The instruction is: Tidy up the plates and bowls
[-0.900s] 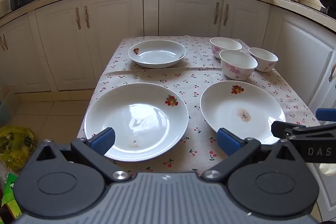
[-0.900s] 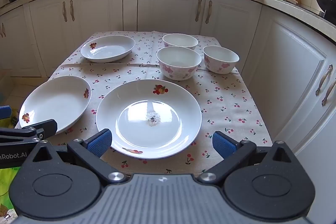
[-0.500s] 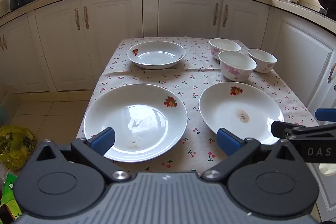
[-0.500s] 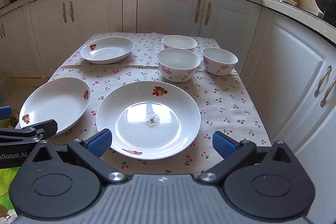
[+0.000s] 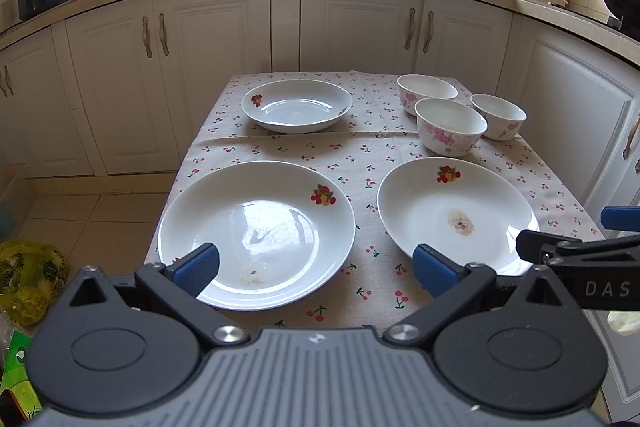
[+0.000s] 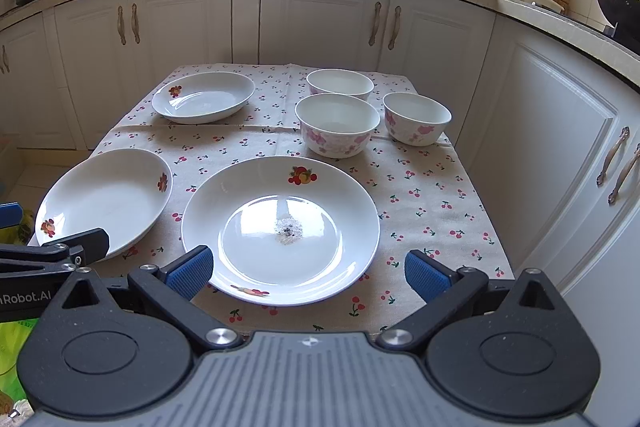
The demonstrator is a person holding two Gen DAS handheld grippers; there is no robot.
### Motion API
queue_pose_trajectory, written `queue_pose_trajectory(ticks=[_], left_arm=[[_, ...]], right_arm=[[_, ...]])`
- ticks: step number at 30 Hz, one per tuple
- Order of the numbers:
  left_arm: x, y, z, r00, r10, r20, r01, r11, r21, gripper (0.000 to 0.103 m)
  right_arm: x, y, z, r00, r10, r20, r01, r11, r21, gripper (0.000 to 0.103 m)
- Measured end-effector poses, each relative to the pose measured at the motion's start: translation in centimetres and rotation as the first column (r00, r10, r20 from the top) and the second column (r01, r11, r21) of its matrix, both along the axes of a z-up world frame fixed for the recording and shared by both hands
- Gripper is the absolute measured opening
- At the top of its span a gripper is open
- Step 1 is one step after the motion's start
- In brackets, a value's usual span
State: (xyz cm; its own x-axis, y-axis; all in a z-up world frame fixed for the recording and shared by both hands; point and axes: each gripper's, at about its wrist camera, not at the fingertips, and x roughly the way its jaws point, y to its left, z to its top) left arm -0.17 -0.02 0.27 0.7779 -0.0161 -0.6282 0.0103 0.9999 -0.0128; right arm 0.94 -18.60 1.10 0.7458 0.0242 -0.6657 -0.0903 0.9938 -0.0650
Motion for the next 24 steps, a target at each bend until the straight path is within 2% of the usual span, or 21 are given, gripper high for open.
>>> queue_pose_trajectory(ticks=[24], left_arm=[[-0.02,-0.09,0.14,1.000,0.001,0.003,-0.001,1.000,-0.002,0.102]], right_arm=[[0.03,-0.45,0.58,1.000,-0.001,0.009,0.001,1.000,-0.007,0.103]])
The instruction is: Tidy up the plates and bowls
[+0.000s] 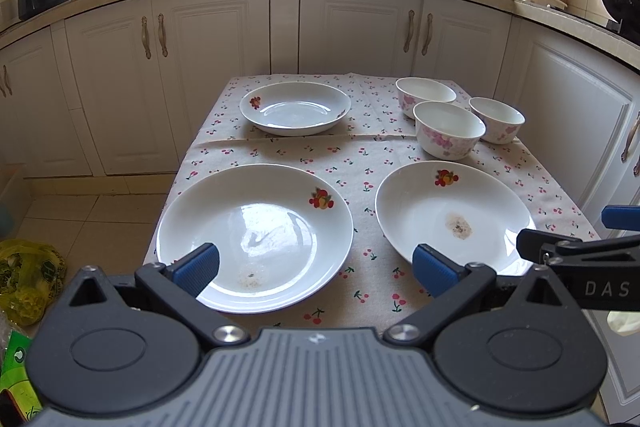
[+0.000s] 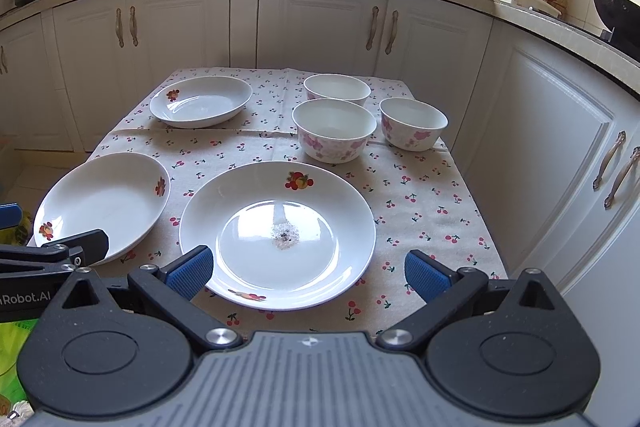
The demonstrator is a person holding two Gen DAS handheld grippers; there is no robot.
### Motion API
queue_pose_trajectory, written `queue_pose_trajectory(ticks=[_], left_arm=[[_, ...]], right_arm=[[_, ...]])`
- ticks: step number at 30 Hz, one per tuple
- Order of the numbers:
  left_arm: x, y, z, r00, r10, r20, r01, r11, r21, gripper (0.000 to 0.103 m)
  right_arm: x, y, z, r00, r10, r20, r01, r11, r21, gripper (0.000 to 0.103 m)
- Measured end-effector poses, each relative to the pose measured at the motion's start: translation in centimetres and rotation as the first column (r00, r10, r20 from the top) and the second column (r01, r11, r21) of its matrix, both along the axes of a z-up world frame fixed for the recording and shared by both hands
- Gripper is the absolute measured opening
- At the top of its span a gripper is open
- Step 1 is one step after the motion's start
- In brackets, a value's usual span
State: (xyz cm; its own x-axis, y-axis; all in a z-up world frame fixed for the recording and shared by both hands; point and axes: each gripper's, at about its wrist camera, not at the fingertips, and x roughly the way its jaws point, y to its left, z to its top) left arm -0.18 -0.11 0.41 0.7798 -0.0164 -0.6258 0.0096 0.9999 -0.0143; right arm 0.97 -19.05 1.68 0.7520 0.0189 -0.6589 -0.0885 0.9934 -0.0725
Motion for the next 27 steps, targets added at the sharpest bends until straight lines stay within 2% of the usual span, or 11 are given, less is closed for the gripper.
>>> queue_pose_trajectory(ticks=[27], left_arm=[[-0.04,0.06,0.05,1.000,-0.001,0.002,0.001,1.000,-0.004,0.102]], right_arm=[[-0.26,0.14,0.14,1.000,-0.003,0.016,0.004,1.000,-0.015,0.103]])
